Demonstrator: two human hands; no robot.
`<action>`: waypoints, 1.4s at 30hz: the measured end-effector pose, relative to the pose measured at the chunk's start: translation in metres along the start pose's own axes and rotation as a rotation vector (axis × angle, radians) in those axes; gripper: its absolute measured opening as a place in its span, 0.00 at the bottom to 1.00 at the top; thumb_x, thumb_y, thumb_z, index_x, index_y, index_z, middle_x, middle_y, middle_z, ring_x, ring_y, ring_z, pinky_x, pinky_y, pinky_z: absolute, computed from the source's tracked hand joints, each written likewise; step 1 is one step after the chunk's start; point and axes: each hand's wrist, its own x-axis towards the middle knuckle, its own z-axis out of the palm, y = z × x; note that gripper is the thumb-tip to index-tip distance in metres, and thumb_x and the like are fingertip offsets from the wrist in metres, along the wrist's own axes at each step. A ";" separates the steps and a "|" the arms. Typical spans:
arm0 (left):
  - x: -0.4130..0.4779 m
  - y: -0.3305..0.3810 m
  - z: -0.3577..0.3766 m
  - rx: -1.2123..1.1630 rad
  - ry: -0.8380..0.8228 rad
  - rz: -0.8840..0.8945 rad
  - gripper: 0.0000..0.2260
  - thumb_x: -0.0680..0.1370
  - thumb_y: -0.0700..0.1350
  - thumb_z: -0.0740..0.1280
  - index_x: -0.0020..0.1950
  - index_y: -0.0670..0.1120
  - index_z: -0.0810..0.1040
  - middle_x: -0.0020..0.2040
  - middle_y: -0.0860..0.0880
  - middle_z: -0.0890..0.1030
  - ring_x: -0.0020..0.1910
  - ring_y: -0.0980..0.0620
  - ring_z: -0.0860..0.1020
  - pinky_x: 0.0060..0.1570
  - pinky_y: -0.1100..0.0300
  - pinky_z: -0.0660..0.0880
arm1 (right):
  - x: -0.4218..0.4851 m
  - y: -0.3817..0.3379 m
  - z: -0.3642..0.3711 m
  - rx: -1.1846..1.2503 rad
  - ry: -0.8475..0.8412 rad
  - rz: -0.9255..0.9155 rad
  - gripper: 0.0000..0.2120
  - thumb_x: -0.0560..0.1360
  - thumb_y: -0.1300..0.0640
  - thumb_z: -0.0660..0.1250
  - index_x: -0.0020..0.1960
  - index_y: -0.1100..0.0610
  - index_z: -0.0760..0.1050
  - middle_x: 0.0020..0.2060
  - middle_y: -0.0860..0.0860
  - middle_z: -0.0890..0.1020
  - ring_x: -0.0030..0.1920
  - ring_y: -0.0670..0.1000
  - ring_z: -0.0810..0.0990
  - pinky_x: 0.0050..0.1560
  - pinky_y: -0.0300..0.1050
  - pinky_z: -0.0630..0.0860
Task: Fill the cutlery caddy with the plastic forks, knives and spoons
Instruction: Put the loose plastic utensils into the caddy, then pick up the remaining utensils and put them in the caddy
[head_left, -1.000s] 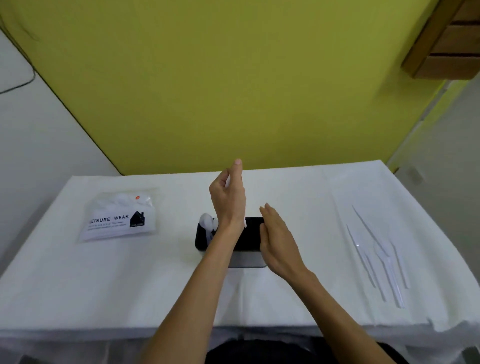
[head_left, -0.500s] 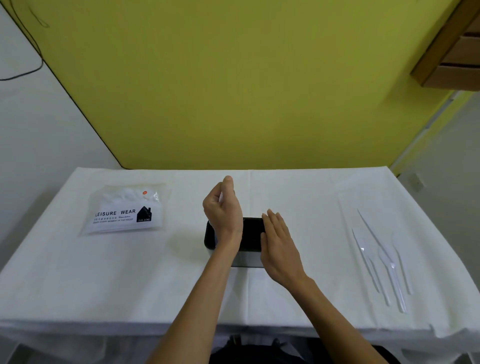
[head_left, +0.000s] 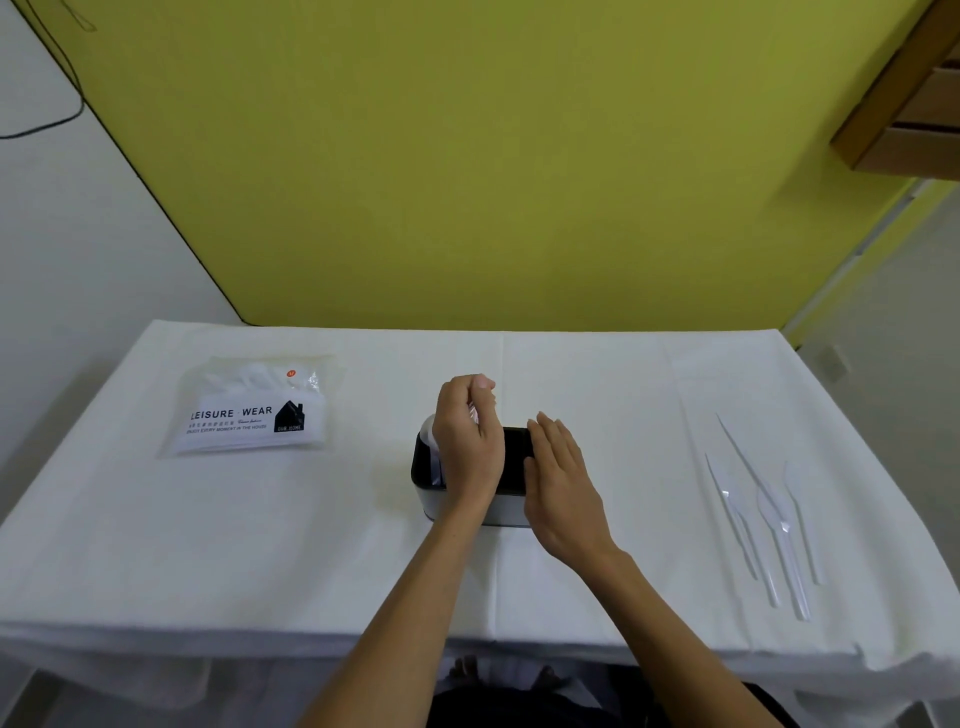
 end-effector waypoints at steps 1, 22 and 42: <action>0.000 -0.002 0.000 0.016 -0.008 0.015 0.10 0.84 0.46 0.58 0.50 0.45 0.78 0.48 0.51 0.82 0.46 0.52 0.82 0.44 0.61 0.76 | 0.000 0.000 0.001 -0.002 0.002 -0.004 0.23 0.85 0.57 0.51 0.79 0.59 0.57 0.79 0.52 0.56 0.80 0.51 0.49 0.76 0.39 0.46; -0.059 0.030 0.091 0.055 -0.566 0.160 0.07 0.83 0.44 0.62 0.54 0.48 0.79 0.53 0.52 0.77 0.46 0.61 0.76 0.48 0.73 0.70 | -0.029 0.089 -0.046 0.127 0.091 0.388 0.25 0.84 0.54 0.53 0.79 0.60 0.56 0.78 0.54 0.60 0.78 0.52 0.56 0.75 0.46 0.57; -0.139 0.002 0.174 0.231 -1.053 -0.525 0.18 0.82 0.55 0.60 0.50 0.41 0.79 0.42 0.47 0.84 0.39 0.50 0.81 0.49 0.52 0.82 | -0.104 0.187 -0.085 -0.227 -0.073 0.798 0.10 0.76 0.50 0.60 0.45 0.57 0.73 0.40 0.52 0.79 0.39 0.54 0.77 0.37 0.46 0.69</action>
